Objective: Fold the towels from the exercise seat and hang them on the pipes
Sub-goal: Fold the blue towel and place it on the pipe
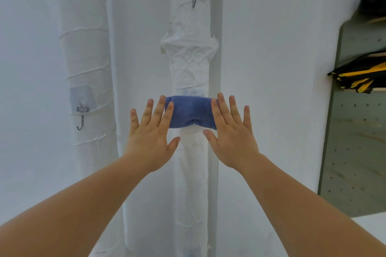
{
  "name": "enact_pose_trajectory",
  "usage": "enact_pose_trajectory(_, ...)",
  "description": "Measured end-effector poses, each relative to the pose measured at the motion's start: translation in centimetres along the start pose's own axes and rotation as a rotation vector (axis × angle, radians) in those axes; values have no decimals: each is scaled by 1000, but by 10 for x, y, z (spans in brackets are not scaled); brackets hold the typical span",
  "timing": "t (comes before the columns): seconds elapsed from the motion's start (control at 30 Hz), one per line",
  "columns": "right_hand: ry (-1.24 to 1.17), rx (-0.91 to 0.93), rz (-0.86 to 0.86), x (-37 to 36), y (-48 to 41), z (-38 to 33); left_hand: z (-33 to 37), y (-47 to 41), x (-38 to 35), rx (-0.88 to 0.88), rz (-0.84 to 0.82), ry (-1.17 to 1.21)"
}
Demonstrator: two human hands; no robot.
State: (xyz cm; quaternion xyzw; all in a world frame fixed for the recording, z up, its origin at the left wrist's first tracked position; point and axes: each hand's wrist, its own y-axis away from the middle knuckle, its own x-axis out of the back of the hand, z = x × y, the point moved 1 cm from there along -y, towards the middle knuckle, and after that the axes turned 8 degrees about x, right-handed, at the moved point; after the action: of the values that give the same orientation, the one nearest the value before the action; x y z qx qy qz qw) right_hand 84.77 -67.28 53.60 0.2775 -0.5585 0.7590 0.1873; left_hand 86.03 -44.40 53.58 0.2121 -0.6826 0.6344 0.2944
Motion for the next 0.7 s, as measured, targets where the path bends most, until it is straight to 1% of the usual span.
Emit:
enact_pose_trajectory(0.13, 14, -7, -36, -3, 12, -20, -17, 8, 3, -45, -73, -54)
enact_pose_trajectory(0.2, 29, -24, -41, -9, 14, -36, -30, 11, 6, -59, -96, -45)
enact_pose_trajectory(0.37, 76, -85, -83, -28, 10, -100, -86, 27, -2, -127, -136, 3)
enact_pose_trajectory(0.5, 136, -176, -173, -43, 9, -173, -155, 48, -14, -241, -131, 48)
enact_pose_trajectory(0.7, 211, -324, -297, -50, 15, -317, -273, 99, -47, -536, -109, 208)
